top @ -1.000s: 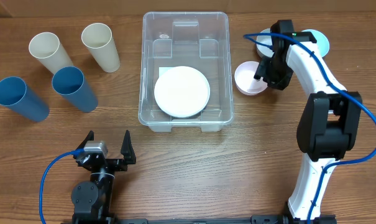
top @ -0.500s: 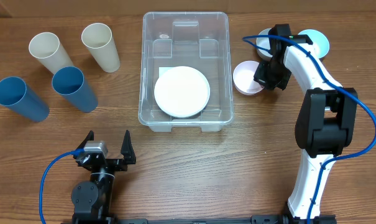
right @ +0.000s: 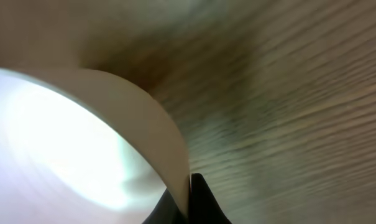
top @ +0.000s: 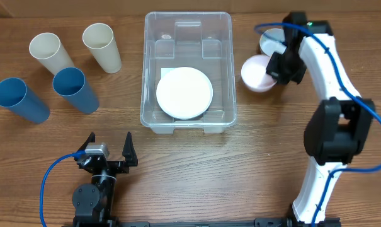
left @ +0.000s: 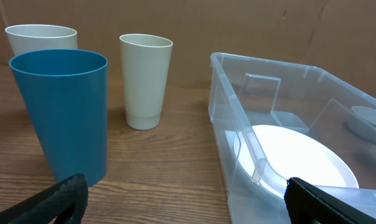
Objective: Pack container
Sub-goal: 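Grasp the pink bowl rim with the right gripper and lift, then lower the pink bowl into the bin and open the gripper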
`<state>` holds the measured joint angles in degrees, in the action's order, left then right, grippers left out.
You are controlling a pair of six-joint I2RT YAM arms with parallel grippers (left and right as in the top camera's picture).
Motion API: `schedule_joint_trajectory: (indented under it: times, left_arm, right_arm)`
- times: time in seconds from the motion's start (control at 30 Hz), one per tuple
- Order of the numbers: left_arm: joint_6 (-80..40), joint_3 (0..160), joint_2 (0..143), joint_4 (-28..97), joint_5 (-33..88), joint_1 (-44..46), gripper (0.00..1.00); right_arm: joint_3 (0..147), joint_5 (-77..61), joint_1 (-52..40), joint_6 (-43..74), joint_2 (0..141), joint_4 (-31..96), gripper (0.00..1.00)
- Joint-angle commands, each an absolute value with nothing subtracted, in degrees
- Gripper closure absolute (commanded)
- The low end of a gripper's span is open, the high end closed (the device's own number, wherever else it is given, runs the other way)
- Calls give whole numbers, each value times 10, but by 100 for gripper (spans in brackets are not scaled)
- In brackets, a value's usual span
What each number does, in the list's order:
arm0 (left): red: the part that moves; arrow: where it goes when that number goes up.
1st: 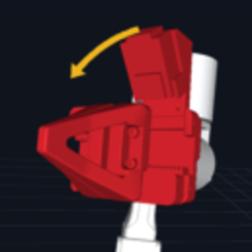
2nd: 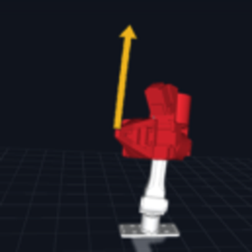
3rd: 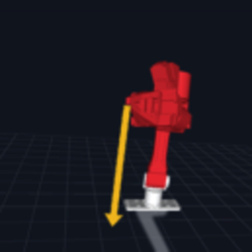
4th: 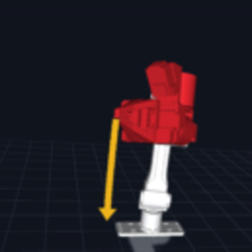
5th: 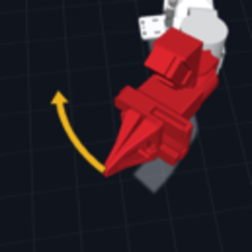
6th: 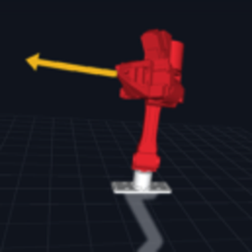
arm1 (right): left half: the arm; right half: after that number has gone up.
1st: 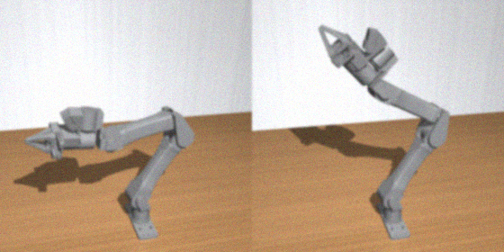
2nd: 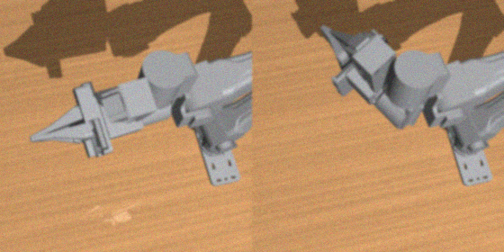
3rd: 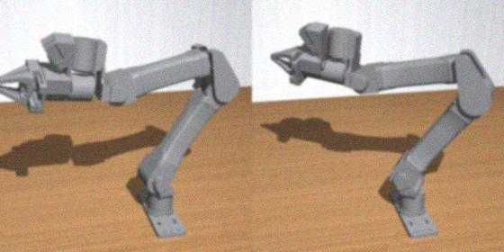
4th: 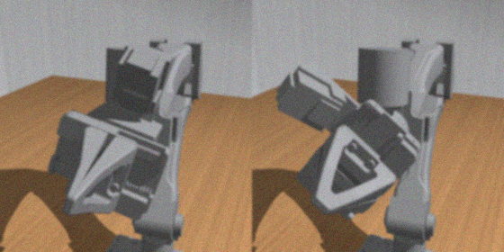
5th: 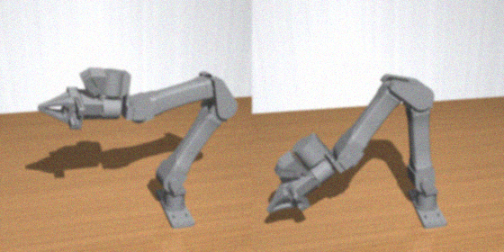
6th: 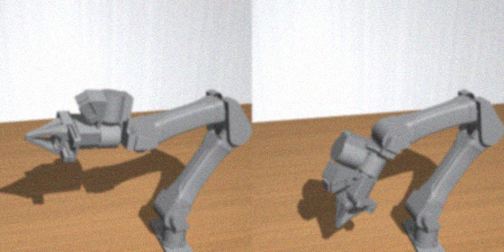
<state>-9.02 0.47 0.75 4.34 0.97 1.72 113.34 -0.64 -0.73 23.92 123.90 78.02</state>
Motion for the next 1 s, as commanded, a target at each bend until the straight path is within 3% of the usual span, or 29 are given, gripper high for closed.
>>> schedule_joint_trajectory:
  times: [0.0, 0.17, 0.5, 0.67, 0.97]
  left_arm:
    - [-86, 3, 3, 44, 6, 11, 0]
    - [-86, 3, 3, 44, 6, 11, 0]
    - [-86, 3, 3, 44, 6, 11, 0]
    - [-86, 3, 3, 44, 6, 11, 0]
    - [-86, 3, 3, 44, 6, 11, 0]
  right_arm:
    - [1179, -1, -6, 231, 1169, 790, 96]
    - [1198, -1, -28, 192, 1117, 774, 96]
    - [1201, 34, -172, 124, 1084, 647, 96]
    - [1201, 79, -217, 116, 1112, 573, 96]
    - [1201, 105, -217, 88, 1228, 498, 96]
